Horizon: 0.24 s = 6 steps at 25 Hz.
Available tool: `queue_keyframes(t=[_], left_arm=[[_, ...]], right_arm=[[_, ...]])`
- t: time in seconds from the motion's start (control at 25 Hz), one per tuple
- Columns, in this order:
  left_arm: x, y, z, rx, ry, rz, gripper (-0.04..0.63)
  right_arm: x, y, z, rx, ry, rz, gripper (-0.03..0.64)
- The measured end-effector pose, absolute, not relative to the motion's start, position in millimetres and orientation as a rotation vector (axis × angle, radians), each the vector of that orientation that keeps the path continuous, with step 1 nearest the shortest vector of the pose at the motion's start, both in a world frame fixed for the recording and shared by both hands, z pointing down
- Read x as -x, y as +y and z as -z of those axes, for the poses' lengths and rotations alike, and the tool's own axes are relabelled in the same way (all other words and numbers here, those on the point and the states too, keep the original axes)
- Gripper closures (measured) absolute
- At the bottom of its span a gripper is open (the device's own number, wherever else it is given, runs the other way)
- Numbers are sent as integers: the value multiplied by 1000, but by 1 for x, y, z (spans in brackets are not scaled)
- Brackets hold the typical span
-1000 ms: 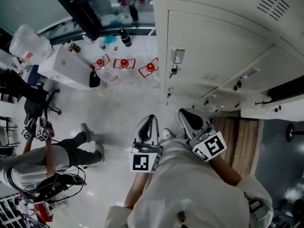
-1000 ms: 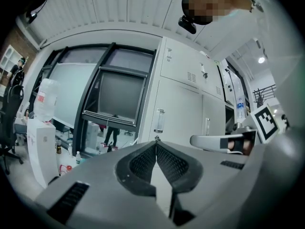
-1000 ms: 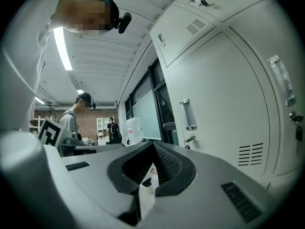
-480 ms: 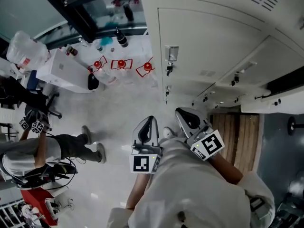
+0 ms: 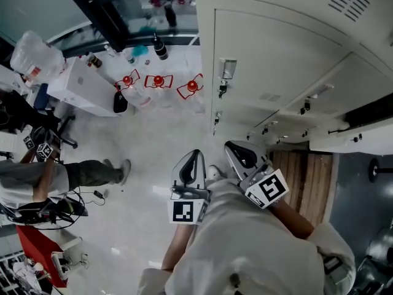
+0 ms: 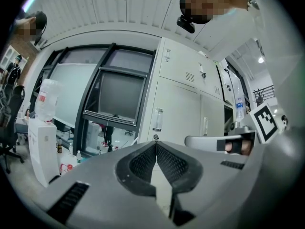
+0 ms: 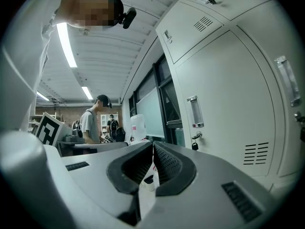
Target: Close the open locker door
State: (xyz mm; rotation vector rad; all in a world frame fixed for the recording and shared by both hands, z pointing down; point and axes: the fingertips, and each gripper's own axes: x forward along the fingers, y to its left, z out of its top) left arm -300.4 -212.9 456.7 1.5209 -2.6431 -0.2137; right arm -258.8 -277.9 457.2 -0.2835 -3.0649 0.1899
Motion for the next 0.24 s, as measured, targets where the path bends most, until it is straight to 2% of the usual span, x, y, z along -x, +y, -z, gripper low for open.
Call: queue_keyframes(t=[0.24], left_arm=[[303, -211, -455, -1532, -2660, 254, 586]], right_arm=[[259, -275, -461, 293, -3054, -182, 589]])
